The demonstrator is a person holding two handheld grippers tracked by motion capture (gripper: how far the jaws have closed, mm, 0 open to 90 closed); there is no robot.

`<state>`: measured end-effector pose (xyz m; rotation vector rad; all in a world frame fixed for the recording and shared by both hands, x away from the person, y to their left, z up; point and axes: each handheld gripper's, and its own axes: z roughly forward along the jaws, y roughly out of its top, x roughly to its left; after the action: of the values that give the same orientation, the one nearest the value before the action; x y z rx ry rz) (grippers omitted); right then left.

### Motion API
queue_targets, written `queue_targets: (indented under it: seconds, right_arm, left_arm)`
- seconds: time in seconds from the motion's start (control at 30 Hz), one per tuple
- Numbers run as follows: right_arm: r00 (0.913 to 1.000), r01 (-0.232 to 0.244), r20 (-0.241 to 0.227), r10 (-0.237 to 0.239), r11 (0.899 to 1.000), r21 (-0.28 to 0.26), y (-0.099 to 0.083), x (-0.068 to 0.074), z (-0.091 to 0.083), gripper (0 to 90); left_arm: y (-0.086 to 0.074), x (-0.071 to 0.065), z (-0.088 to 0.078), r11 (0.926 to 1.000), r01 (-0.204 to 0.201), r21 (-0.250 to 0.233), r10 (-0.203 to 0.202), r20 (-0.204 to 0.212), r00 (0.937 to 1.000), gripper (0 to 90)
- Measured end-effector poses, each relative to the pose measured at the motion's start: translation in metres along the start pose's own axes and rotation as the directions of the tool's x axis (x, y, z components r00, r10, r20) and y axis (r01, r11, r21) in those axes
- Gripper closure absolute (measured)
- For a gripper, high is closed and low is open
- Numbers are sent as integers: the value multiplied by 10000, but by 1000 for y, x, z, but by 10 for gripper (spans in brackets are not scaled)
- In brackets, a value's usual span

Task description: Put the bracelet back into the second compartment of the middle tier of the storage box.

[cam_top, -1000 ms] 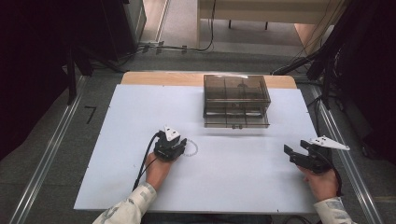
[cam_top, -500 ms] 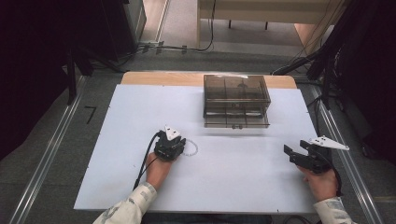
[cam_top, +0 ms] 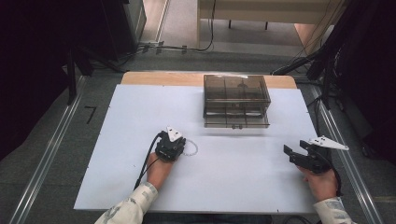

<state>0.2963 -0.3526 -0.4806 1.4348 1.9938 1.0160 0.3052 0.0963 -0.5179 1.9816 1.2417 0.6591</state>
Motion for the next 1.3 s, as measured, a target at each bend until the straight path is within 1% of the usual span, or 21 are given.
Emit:
queue_targets:
  seconds: [0.07,0.17,0.37,0.43,0.47,0.53,0.6,0.67,0.7,0.73,0.8,0.83,0.9,0.93,1.13,1.17,1.3]
  right_arm:
    - [10000,13,3,-13,10000,-3,0,0,0,265]
    - [10000,17,11,-17,10000,8,0,0,0,264]
    - [10000,62,26,-63,9999,100,-1,0,2,259]
    - [10000,3,21,-3,9999,112,-1,-1,3,258]
    - [10000,8,24,-8,9999,126,-1,-1,3,258]
    - [10000,-4,8,4,9998,198,-2,-1,3,257]
    - [10000,38,53,-39,9997,224,-2,-1,4,255]
    - [10000,24,42,-25,9997,227,-2,-1,4,250]
    - [10000,6,40,-7,9997,236,-2,-1,4,247]
    - [10000,-14,39,13,9997,246,-3,-2,4,246]
    - [10000,-5,50,4,9996,265,-3,-2,4,244]
    - [10000,12,32,-13,9997,261,-3,-2,4,243]
    - [10000,3,33,-4,9995,308,-3,-2,5,241]
    - [10000,-6,13,6,9994,335,-3,-1,5,241]
    - [10000,16,7,-16,9992,406,-3,0,8,241]
    - [10000,16,7,-16,9992,406,-3,0,8,241]
    - [10000,23,-8,-23,9990,453,-3,1,9,241]
  left_arm:
    - [0,0,0,10000,-48,18,48,-27,10000,866]
    - [0,2,0,9998,187,0,-187,127,9997,867]
    - [0,3,0,9998,208,-1,-208,175,9996,869]
    - [0,3,-1,9997,233,14,-233,178,9996,869]
    - [0,4,-1,9994,331,21,-331,236,9992,869]
    - [1,5,-1,9978,667,2,-666,308,9973,869]
    - [1,5,-2,9969,785,-15,-783,381,9962,869]
    - [3,6,-5,9964,834,-153,-826,460,9955,869]
    - [5,6,-10,9945,981,-363,-960,577,9937,869]
    - [5,6,-10,9945,981,-363,-960,577,9937,869]
    - [8,6,-18,9913,1150,-638,-1101,763,9910,869]
    - [8,6,-18,9913,1150,-638,-1101,763,9910,869]
    - [10,7,-23,9893,1222,-800,-1153,865,9896,869]
    - [11,6,-25,9873,1314,-898,-1228,954,9878,869]
    - [18,5,-38,9816,1368,-1333,-1207,1218,9852,869]
    - [19,5,-39,9799,1419,-1404,-1244,1263,9842,869]
    - [20,4,-41,9772,1437,-1564,-1233,1333,9834,869]
